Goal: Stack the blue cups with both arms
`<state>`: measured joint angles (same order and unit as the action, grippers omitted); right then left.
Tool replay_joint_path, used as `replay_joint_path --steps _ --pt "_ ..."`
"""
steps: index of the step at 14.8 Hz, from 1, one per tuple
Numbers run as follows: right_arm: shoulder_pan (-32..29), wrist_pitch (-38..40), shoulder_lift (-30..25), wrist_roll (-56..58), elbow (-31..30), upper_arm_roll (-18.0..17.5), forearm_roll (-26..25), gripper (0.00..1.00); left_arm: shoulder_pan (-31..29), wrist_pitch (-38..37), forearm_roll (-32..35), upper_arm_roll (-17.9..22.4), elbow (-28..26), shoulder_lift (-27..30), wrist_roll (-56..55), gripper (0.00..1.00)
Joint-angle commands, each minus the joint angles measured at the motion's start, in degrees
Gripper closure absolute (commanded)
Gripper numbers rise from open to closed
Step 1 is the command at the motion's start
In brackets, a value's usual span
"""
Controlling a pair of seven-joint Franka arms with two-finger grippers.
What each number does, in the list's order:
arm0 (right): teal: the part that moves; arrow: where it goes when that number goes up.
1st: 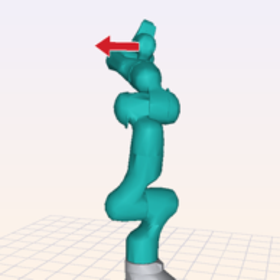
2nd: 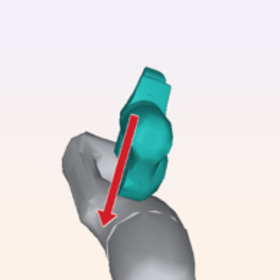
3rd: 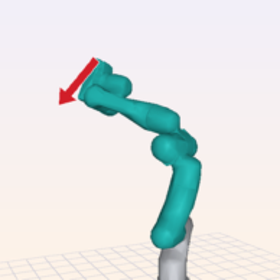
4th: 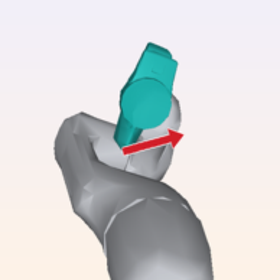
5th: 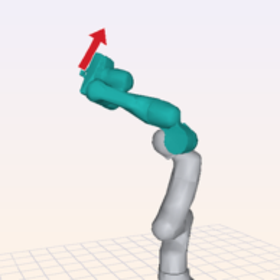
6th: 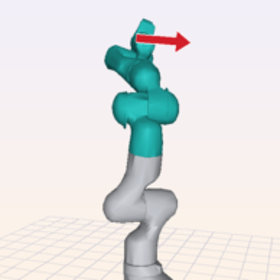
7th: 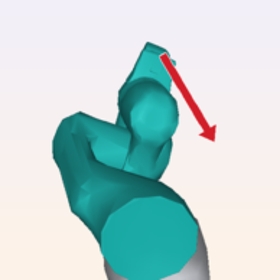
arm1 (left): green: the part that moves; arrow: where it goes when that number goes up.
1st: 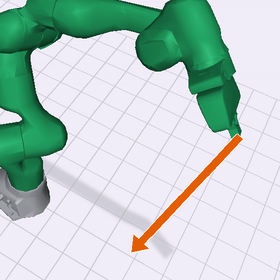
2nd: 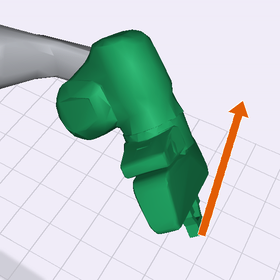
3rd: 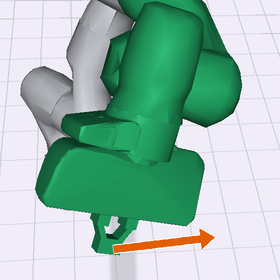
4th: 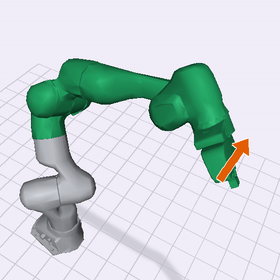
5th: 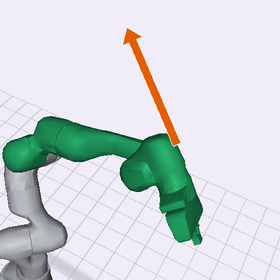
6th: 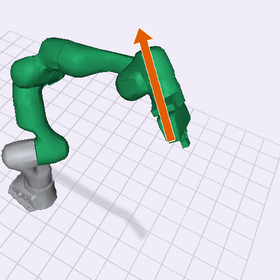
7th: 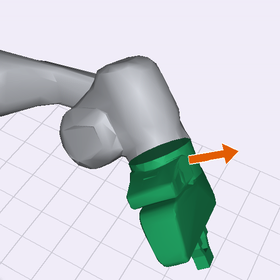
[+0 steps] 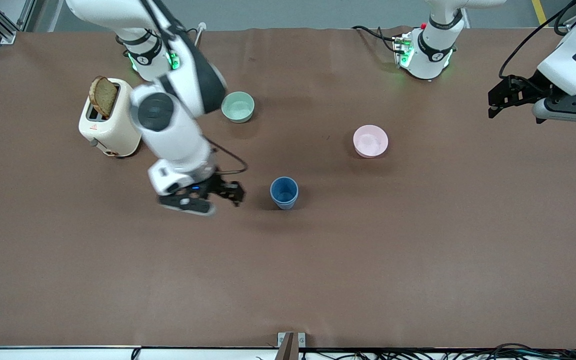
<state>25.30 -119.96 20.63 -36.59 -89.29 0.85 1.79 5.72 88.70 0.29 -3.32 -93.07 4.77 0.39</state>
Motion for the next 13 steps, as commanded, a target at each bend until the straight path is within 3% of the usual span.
replay_joint_path --steps 1,6,9,13 --pt "-7.61 2.44 -6.82 6.52 -5.35 -1.2 -0.82 0.08 -0.71 -0.28 0.5 -0.55 1.13 -0.37 1.02 0.0" --pt "-19.92 3.93 -14.73 20.3 -11.25 -1.2 -0.82 0.08 -0.71 -0.63 0.76 -0.29 1.13 -0.28 1.02 0.0" --pt "-25.72 10.07 -18.24 22.79 -10.46 -1.29 -0.91 0.03 -0.54 -0.98 1.38 -0.2 3.31 -0.98 0.49 0.0" --pt "-28.47 23.59 -22.56 25.51 -6.08 -1.2 -0.82 0.0 -0.71 -1.6 1.91 -0.2 3.86 -1.43 0.67 0.0"
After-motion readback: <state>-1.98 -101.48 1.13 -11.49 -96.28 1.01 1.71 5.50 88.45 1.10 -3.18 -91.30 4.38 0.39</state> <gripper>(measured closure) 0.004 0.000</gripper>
